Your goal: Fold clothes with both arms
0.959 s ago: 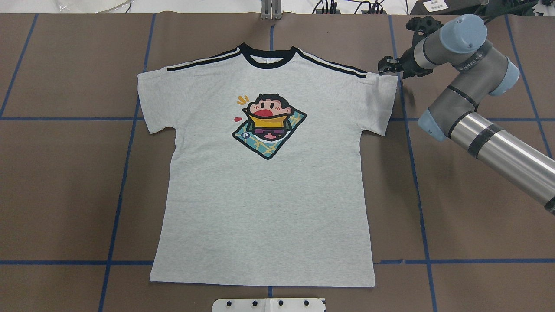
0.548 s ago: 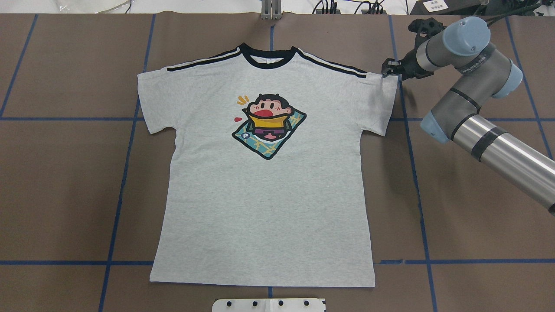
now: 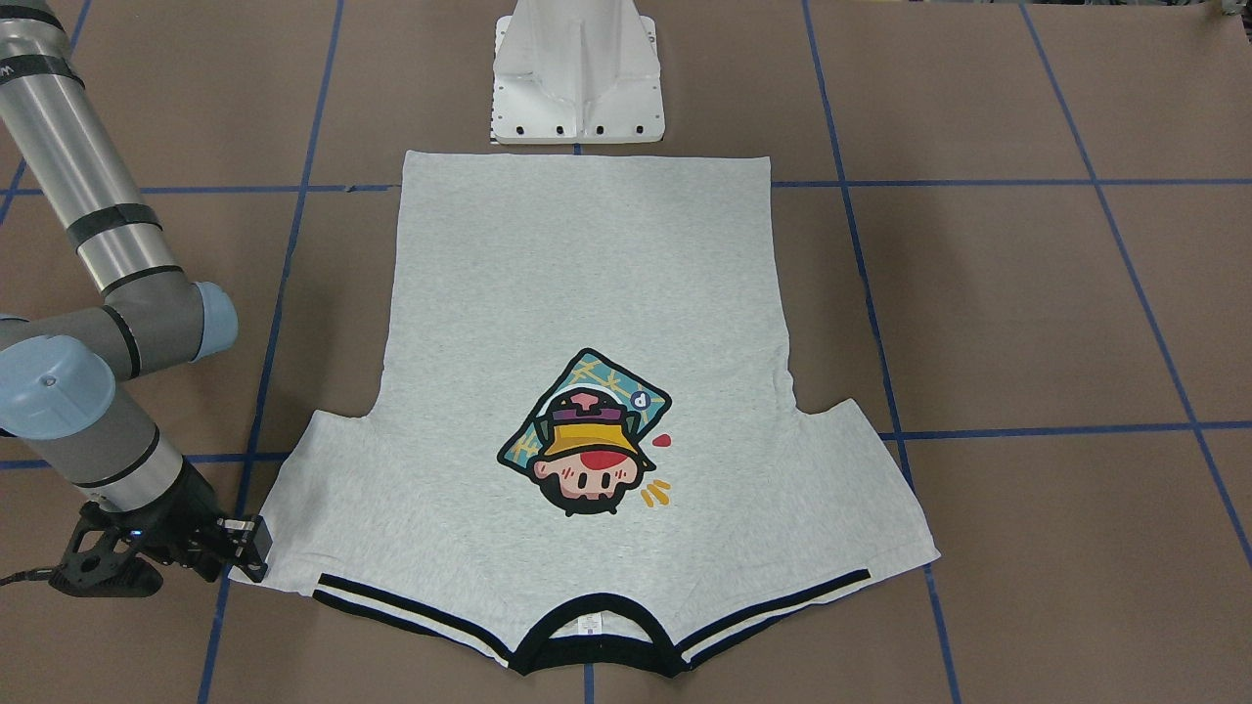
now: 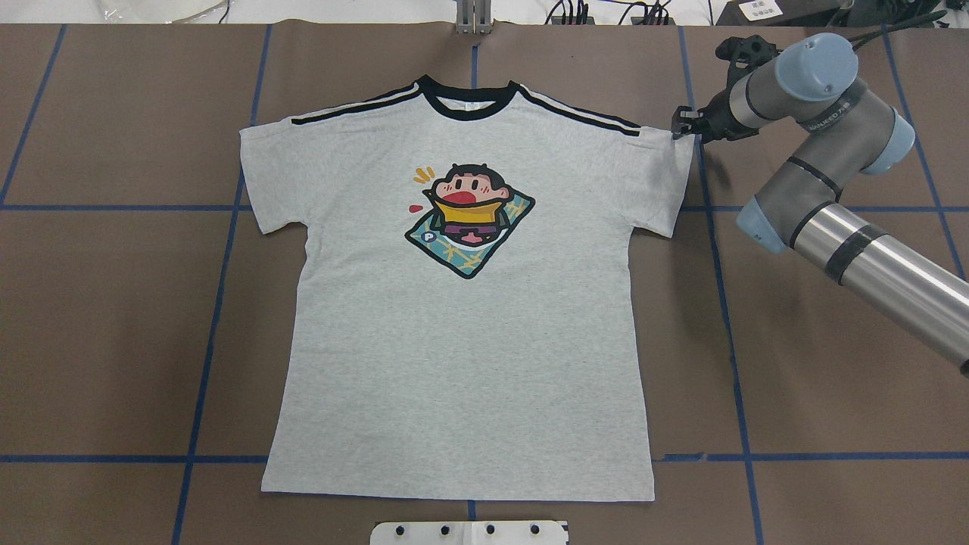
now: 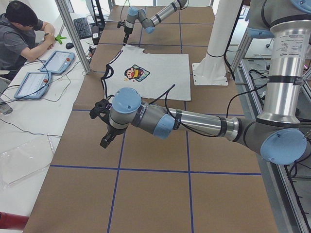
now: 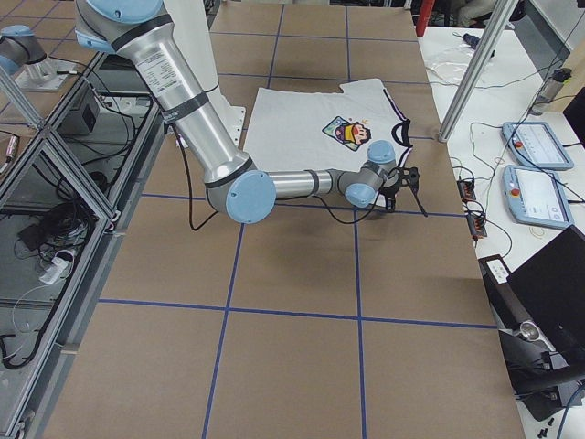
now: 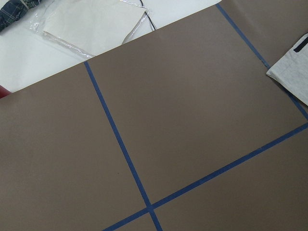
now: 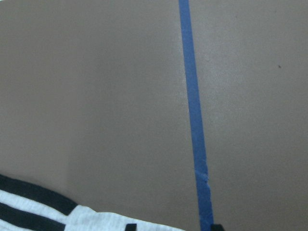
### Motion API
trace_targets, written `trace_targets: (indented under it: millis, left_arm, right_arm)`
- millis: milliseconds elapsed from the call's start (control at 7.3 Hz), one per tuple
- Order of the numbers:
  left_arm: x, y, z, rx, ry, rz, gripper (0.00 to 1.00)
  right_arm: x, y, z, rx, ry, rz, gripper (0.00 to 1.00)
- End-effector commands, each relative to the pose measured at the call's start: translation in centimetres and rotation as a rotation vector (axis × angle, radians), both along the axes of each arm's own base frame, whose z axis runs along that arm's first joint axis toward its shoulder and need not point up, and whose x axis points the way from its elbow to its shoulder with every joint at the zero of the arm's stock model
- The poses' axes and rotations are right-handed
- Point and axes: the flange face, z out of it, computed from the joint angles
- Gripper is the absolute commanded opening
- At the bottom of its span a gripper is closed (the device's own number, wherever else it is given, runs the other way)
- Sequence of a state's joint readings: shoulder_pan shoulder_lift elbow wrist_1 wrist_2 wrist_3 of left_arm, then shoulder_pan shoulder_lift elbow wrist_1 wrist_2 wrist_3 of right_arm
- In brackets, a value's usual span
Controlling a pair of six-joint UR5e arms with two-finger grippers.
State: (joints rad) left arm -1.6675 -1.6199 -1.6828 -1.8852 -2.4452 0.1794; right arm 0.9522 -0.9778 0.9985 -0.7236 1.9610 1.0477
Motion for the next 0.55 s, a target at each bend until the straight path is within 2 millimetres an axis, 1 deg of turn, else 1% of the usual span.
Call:
trace_targets:
  millis: [0,137,274,411]
  left_arm:
    - [0.0,-0.01,0.08,-0.001,0.0,0.0,1.0]
    - [0.0,0.0,0.0,0.0,0.0,0.0,1.0]
    - [0.0,0.0,0.0,0.0,0.0,0.0,1.0]
    - [0.0,0.0,0.0,0.0,0.0,0.0,1.0]
  right_arm:
    - [-0.17,0.11,0.15,-0.002,0.002,-0.002,0.41]
    - [-0.2,0.09,-0.05,-0.001,-0.001,-0.003,0.17]
    - [-0.1,0.04,-0.14,0.0,-0.002,-0.001,0.0]
    - [-0.22,0.04,-0.31,0.002,-0.002,-0.001,0.0]
